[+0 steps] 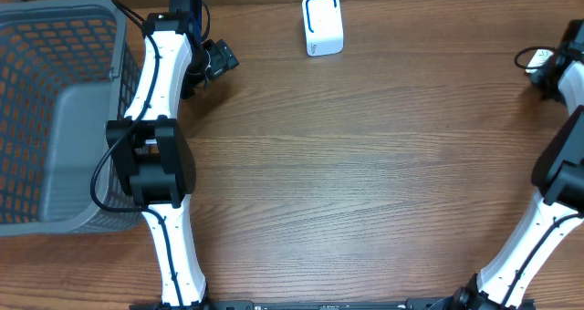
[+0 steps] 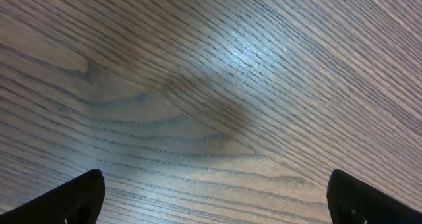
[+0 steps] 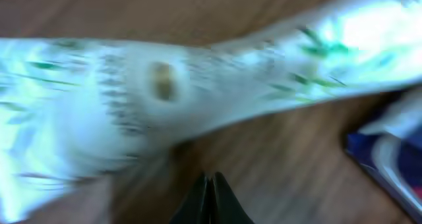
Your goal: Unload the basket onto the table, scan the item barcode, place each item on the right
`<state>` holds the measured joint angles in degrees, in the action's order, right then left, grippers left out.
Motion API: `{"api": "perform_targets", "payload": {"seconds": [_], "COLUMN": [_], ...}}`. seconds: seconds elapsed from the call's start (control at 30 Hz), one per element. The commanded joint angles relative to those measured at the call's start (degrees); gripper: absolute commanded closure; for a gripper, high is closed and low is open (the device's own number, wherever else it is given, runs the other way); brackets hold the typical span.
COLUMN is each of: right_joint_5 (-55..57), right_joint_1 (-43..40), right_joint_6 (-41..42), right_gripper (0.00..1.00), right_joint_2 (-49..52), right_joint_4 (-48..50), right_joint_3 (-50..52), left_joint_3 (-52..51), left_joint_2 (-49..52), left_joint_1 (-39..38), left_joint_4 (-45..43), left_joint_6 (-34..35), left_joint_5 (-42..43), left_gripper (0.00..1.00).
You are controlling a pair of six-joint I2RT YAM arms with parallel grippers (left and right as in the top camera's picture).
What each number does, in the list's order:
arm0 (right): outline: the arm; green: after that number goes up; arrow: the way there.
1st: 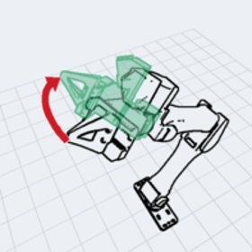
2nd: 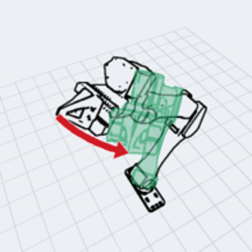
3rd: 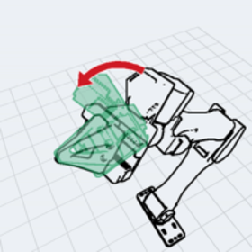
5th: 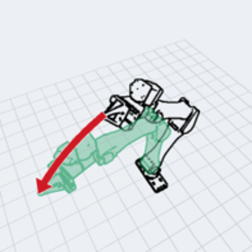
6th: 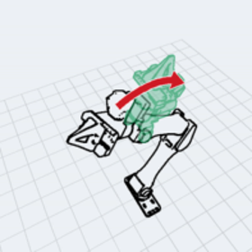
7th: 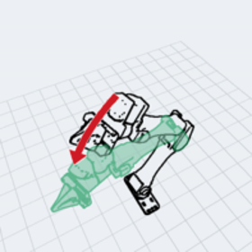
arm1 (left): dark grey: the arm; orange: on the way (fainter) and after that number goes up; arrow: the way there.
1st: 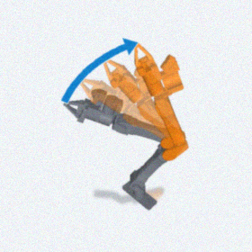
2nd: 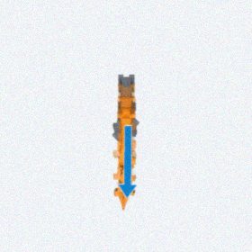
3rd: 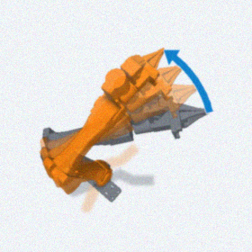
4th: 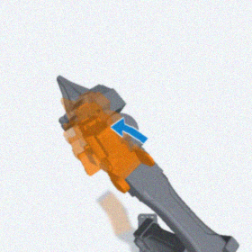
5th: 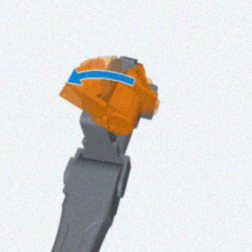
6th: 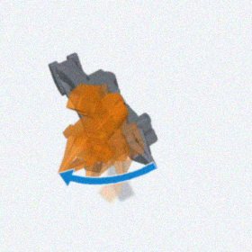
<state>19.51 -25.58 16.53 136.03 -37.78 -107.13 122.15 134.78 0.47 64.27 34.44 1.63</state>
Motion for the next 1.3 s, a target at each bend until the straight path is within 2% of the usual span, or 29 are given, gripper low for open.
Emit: {"api": "perform_targets", "payload": {"seconds": [0.0, 0.13, 0.2, 0.3, 0.53, 0.63, 0.73, 1.03, 1.27], "right_joint_5": [0.5, -3.7, -9.9, -12.1, -11.0, -11.0, -10.0, -5.9, -6.1], "right_joint_1": [-0.6, -0.6, -0.8, -1.2, -1.6, -1.6, -1.9, -6.5, -6.9], "right_joint_6": [3.2, 3.2, 3.3, 6.3, 6.4, 6.4, 6.2, 6.0, 6.0], "right_gripper": [0.96, 0.96, 0.96, 0.96, 0.96, 0.96, 0.96, 0.96, 0.96], "right_joint_2": [-1.4, -4.8, -7.5, -8.5, -3.9, -0.5, 1.6, 1.7, -4.1], "right_joint_4": [0.0, 2.6, 6.6, 11.7, 24.3, 25.1, 23.5, 9.5, 5.5], "right_joint_3": [0.1, 0.1, 0.1, 0.1, 0.2, 0.2, 0.2, 0.1, 0.1], "left_joint_3": [-0.2, -0.2, -0.2, -0.2, -0.2, -0.2, -0.2, -0.2, -0.2], "left_joint_2": [-1.0, -1.0, -1.0, -1.0, -1.0, -1.0, -1.0, -1.0, -1.0], "left_joint_1": [-0.2, -0.2, -0.2, -0.2, -0.2, -0.2, -0.2, -0.2, -0.2], "left_joint_4": [0.0, 0.0, 0.0, 0.0, 0.0, 0.0, 0.0, 0.0, 0.0], "left_joint_6": [0.9, 0.9, 0.9, 0.9, 0.9, 0.9, 0.9, 0.9, 0.9], "left_joint_5": [-0.6, -0.6, -0.6, -0.6, -0.6, -0.6, -0.6, -0.6, -0.6], "left_gripper": [0.0, 0.0, 0.0, 0.0, 0.0, 0.0, 0.0, 0.0, 0.0]}}
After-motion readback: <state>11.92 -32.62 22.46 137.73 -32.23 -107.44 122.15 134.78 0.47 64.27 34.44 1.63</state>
